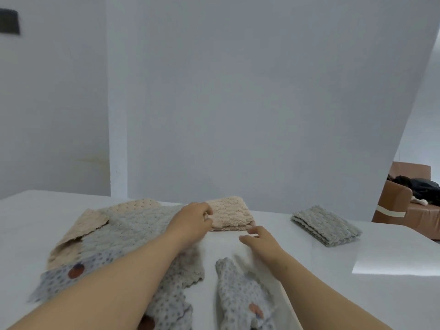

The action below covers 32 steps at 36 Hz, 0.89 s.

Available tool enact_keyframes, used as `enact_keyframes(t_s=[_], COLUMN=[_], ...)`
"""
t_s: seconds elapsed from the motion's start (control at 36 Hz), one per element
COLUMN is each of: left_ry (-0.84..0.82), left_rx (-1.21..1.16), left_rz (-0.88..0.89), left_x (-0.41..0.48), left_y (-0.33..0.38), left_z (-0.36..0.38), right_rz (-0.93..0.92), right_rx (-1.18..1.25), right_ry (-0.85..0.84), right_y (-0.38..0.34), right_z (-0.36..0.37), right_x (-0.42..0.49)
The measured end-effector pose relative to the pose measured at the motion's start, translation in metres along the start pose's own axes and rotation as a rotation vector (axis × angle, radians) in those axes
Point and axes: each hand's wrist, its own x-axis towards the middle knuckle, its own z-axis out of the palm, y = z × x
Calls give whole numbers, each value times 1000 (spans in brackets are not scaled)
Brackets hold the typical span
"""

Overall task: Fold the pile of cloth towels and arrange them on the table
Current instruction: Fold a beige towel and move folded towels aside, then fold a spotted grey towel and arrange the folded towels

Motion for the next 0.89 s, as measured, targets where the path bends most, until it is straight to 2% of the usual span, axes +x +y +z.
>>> enact_keyframes(t_s=[0.19,0.33,0.44,0.58,0.72,0.89], left_ry=[-78,-88,-119,-218,-94,3], left_rx=[163,240,225,289,346,352], left_rz=[-16,-60,-119,-233,-202,-134], left_x=[-79,-137,-181,-227,-257,-268], left_y=[-2,-5,-12,-22,-29,-32], left_z=[-44,-51,-44,-34,-28,-31], right_rz=[-70,-200,-304,-303,-246,-266], right_rx=[-281,-507,-521,-557,-533,-464], right_ry=[39,64,60,-37,-54,62], right_y=[-45,-54,-51,-39,-24,-5], right_z=[24,46,69,82,89,93], right_x=[-73,-132,-177,-215,-235,-243])
